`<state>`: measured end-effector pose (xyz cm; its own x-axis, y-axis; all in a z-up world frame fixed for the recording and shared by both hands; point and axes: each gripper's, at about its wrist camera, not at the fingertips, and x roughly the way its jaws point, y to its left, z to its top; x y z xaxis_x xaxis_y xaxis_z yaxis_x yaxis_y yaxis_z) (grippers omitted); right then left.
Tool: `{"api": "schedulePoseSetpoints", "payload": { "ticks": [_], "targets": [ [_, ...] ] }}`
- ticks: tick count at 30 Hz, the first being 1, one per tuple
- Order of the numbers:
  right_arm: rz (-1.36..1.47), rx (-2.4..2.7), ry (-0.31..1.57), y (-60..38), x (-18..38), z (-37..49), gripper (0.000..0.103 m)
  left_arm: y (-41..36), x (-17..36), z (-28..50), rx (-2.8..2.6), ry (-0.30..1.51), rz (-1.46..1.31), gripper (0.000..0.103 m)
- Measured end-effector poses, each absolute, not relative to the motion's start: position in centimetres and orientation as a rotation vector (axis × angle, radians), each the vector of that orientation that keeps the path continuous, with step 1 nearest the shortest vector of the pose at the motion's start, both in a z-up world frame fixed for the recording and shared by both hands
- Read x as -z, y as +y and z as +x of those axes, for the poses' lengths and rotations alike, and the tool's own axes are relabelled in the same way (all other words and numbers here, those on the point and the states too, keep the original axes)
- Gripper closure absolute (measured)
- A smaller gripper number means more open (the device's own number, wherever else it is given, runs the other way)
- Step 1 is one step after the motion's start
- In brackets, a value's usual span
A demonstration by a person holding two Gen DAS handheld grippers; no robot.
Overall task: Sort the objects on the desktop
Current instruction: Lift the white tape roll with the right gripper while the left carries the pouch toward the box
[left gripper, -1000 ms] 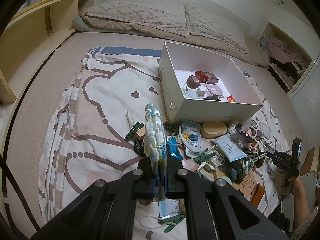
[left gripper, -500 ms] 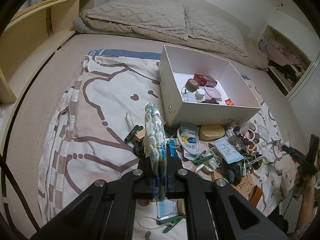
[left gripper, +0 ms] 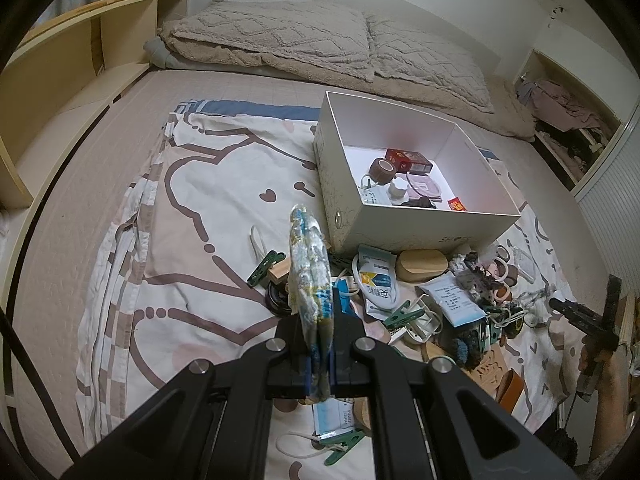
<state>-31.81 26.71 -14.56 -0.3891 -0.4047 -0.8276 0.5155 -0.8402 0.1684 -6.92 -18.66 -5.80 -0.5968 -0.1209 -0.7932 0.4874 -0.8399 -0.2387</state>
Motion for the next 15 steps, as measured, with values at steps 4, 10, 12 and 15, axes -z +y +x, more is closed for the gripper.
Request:
{"api": "schedulePoseSetpoints", "payload": {
  "ticks": [4, 10, 12, 15],
  "targets": [
    [1.313, 2.229, 0.137, 27.3, 15.5, -32.2, 0.058, -18.7, 5.8, -6.9, 2.45, 0.63, 1.17, 0.097],
    [1.36, 2.143, 0.072, 27.5, 16.0, -31.5, 0.058, -18.6, 5.8, -7.0, 2.453, 0.624, 1.18, 0.097],
    [1.369, 2.106, 0.058, 27.3, 16.0, -30.9, 0.058, -18.6, 5.8, -7.0, 2.451, 0.625, 1.179, 0.097],
    [1.389, 2.06, 0.066, 26.9, 16.3, -30.0, 0.058, -18.5, 5.8, -7.0, 2.45, 0.625, 1.179, 0.097]
  ]
}}
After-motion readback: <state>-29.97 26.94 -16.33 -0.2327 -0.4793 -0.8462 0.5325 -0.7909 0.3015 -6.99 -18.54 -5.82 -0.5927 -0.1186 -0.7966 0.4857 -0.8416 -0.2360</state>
